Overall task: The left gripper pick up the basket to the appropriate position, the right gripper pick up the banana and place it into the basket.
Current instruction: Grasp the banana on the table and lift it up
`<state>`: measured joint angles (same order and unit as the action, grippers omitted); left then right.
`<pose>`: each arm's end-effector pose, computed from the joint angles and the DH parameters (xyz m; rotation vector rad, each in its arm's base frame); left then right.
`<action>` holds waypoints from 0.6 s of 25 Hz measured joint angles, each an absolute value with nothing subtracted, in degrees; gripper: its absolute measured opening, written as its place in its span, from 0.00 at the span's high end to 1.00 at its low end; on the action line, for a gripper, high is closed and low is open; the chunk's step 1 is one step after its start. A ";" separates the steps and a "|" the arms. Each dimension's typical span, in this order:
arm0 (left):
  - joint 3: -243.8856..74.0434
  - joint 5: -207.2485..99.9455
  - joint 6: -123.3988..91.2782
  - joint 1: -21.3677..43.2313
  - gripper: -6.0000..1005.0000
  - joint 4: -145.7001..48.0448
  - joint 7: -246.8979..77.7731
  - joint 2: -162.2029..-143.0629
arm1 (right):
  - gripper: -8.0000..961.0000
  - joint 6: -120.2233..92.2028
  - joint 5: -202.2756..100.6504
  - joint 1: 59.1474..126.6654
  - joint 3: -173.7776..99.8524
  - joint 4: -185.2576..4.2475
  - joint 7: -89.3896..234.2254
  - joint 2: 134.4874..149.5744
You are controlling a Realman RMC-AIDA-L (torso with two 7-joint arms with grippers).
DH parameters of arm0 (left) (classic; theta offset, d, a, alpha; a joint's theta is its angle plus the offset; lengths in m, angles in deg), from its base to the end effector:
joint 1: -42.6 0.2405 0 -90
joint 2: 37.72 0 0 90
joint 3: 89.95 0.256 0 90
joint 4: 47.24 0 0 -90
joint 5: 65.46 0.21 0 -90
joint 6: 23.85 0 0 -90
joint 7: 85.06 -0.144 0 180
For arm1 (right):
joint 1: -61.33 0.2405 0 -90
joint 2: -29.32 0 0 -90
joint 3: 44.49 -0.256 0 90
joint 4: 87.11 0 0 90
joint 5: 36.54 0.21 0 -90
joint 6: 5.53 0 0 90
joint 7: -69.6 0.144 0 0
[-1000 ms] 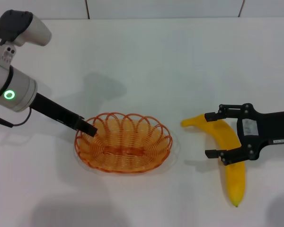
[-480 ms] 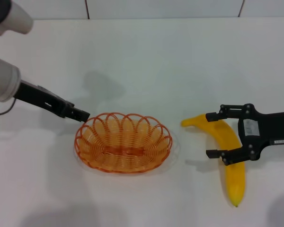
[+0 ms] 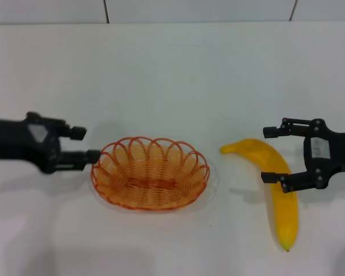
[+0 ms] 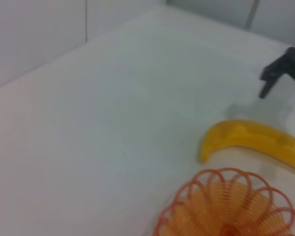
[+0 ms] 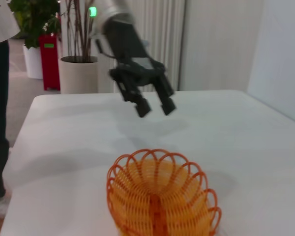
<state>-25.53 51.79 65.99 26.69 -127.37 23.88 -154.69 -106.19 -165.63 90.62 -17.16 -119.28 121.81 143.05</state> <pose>-0.2289 0.3066 0.0511 -2.7808 -0.5779 -0.1825 0.3027 0.2933 0.0277 -2.8507 0.1255 0.5725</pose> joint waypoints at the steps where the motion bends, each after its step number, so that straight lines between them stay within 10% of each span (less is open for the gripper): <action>1: -26.54 48.61 65.92 29.09 0.40 -125.59 17.57 -154.78 | 0.07 -106.19 -164.72 90.14 -17.20 -119.29 121.84 142.97; 15: -40.56 38.92 67.31 28.28 0.40 -84.71 -27.34 -154.32 | 0.07 -105.90 -163.10 89.51 -17.95 -119.69 124.44 142.61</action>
<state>-40.56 38.92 67.31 28.28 -84.71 -27.34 -154.32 -105.90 -163.10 89.51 -17.95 -119.69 124.44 142.61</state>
